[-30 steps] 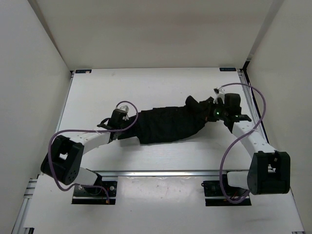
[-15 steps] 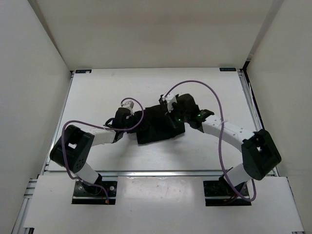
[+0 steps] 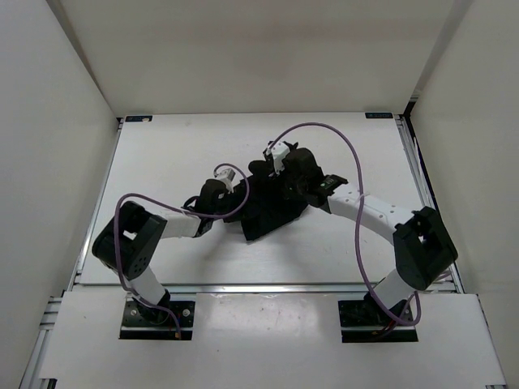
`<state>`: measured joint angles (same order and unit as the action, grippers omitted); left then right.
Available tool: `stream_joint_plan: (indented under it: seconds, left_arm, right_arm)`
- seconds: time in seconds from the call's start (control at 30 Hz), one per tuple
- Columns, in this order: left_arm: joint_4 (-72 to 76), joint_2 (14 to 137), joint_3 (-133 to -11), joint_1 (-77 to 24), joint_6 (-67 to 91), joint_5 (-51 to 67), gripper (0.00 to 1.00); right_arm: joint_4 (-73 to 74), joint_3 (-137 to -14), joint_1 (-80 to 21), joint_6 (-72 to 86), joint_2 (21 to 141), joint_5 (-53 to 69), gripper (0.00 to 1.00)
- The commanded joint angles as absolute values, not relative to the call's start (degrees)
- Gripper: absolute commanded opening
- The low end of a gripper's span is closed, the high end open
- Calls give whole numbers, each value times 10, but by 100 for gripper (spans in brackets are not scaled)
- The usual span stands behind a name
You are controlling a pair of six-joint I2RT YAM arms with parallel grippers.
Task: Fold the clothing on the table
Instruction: Fold the skirt
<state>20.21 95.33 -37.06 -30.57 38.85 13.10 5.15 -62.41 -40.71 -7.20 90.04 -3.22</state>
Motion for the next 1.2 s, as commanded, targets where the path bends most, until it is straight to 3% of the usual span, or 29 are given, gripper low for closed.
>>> stream_joint_plan:
  seconds: [0.0,0.2,0.27,0.3,0.33,0.37,0.4,0.43,0.47,0.73,1.0,1.07,1.17]
  left_arm:
    - [87,949,-351,-306,392,146,80]
    - [-27,725,-330,-229,354,62,88]
    - [-54,645,-304,-199,352,26,86]
    - [-62,596,-292,-185,362,22,78]
    - [-66,551,-270,-165,366,30,63]
    - [-69,533,-249,-144,373,36,57]
    - [-75,499,-238,-134,385,53,34]
    - [-81,470,-218,-117,388,68,4]
    - [-98,441,-204,-107,395,64,0]
    - [-263,323,-228,-59,358,52,0]
    - [-366,236,-233,29,337,99,0]
    - [-374,230,-233,19,348,97,0]
    - [-367,212,-217,12,376,91,0]
  right_arm:
    - [16,-651,-421,-79,870,-55,0]
    - [-7,-621,-450,-105,853,-72,0]
    - [-14,-609,-451,-115,853,-78,0]
    - [-24,-606,-451,-121,858,-84,0]
    - [-24,-603,-449,-124,854,-85,0]
    - [-26,-600,-445,-127,853,-84,1]
    - [-32,-599,-446,-136,855,-89,0]
    - [-37,-595,-445,-140,859,-91,0]
    - [-36,-596,-447,-143,857,-94,0]
    - [-63,-613,-467,-181,863,-120,0]
    - [-83,-567,-600,-354,851,-52,0]
    - [-65,-530,-655,-423,862,-34,8]
    - [17,-520,-658,-396,857,37,67]
